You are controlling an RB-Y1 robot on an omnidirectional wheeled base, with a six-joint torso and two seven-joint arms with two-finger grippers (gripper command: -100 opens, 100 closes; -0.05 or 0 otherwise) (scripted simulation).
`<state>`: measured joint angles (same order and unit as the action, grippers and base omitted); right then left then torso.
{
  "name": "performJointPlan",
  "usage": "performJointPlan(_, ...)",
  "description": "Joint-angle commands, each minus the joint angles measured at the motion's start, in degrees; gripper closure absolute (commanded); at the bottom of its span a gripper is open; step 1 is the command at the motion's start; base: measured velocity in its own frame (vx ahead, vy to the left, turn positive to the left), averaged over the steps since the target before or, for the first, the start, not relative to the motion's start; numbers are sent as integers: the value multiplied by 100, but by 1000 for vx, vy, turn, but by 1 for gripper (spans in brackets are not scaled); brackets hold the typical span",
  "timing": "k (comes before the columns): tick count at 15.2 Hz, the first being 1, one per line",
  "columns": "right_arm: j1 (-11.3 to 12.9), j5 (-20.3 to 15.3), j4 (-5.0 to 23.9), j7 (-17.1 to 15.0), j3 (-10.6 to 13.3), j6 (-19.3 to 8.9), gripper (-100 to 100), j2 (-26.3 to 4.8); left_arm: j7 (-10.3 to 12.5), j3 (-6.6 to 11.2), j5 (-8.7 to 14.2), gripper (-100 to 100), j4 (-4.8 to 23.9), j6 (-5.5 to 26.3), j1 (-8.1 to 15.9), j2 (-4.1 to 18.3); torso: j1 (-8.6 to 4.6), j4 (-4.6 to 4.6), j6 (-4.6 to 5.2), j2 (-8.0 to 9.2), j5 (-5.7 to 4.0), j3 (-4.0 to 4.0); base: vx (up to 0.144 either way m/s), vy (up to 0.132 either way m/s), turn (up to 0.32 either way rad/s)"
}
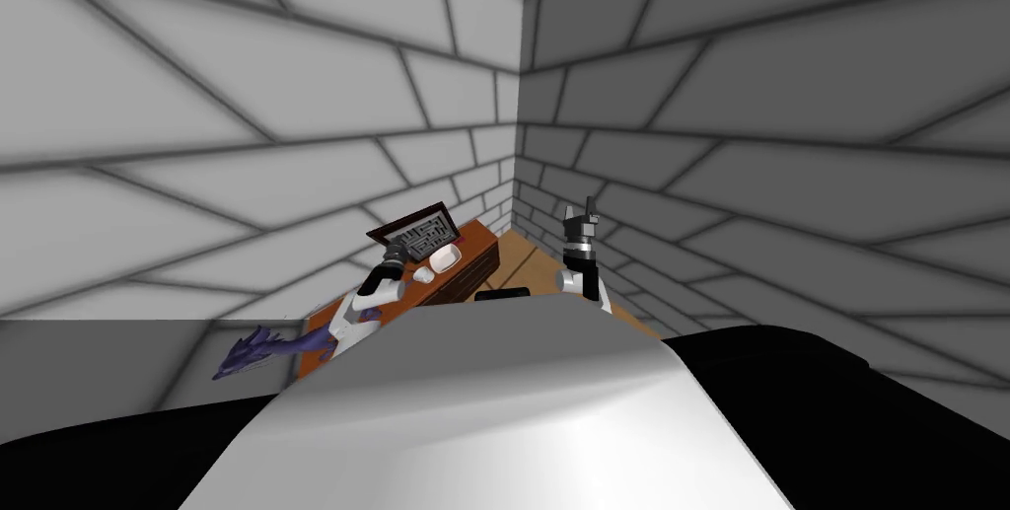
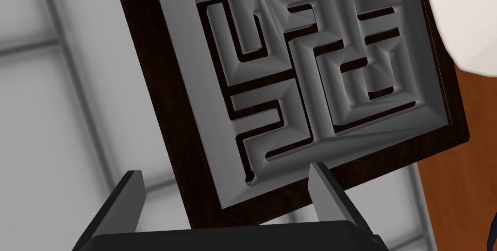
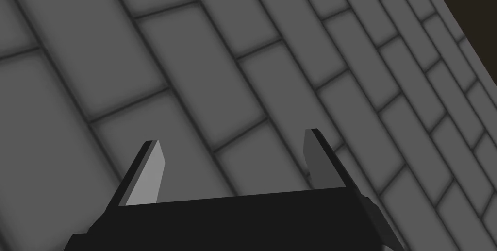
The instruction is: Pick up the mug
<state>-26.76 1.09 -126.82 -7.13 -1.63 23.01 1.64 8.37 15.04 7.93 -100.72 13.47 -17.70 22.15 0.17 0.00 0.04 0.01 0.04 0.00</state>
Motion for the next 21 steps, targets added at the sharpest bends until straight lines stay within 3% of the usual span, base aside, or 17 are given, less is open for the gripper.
performJointPlan(1, 0, 0, 0, 0, 0, 0, 0, 0, 95, 88, 79, -100, 143, 286, 51, 49, 0, 0, 0, 0, 0, 0, -32, 36, -260)
performJointPlan(2, 0, 0, 0, 0, 0, 0, 0, 0, 95, 88, 79, -100, 143, 352, 51, 49, 3, 0, -2, 1, 0, 1, -25, 35, -95)
performJointPlan(3, -1, 0, 0, 0, -1, 0, 0, 0, 218, 215, 181, -100, 384, 500, 147, 101, 4, 0, -5, 1, 1, 1, -43, 41, -231)
performJointPlan(5, 0, 0, 0, 0, 0, 0, 0, 0, 218, 215, 181, -100, 384, 733, 147, 101, 8, 2, -2, 7, 1, 4, -41, 44, -163)
performJointPlan(6, -1, 0, 0, 0, -1, 0, 0, 0, 342, 342, 282, -100, 600, 885, 242, 148, 8, 1, -5, 5, 1, 3, -38, 44, -182)
performJointPlan(8, 0, 0, 0, 0, -1, 0, 0, 0, 342, 342, 282, -100, 627, 1114, 242, 148, 12, 1, -3, 6, 2, 3, -35, 47, -177)
performJointPlan(9, -1, 0, 0, 0, -1, 0, 0, 0, 466, 468, 383, -100, 871, 1247, 336, 191, 10, 1, -5, 3, 2, 2, -35, 44, -245)
performJointPlan(11, 0, 0, 0, 0, -1, 0, 0, 0, 466, 468, 383, -100, 871, 1494, 336, 191, 11, 1, -2, 4, 2, 3, -36, 44, -173)
performJointPlan(12, -1, 0, 0, 0, -1, 0, 0, 0, 589, 594, 481, -100, 1080, 1642, 429, 229, 9, 1, -5, 2, 2, 2, -33, 35, -200)
performJointPlan(14, 0, 0, 0, 0, -1, 0, 0, 0, 589, 594, 481, -100, 1113, 1870, 429, 229, 8, 0, -3, 2, 2, 2, -34, 37, -162)
performJointPlan(15, -1, 0, 0, 0, -1, 0, 0, 0, 712, 718, 578, -100, 1327, 2027, 521, 264, 7, 1, -6, 1, 1, 1, -39, 44, -229)
performJointPlan(17, 0, 0, 0, 0, -1, 0, 0, -1, 712, 718, 578, -100, 1354, 2243, 521, 264, 13, 1, -2, 3, 3, 2, -38, 50, -169)
performJointPlan(18, -1, 0, 0, 0, -1, 0, 0, -1, 832, 840, 673, -100, 1547, 2410, 610, 295, 11, 0, -7, 2, 3, 1, -32, 39, -218)
performJointPlan(21, -1, 0, 0, 0, -1, 0, 0, -1, 832, 840, 673, -100, 1592, 2609, 610, 295, 10, 0, -6, -1, 2, 0, -28, 34, -98)
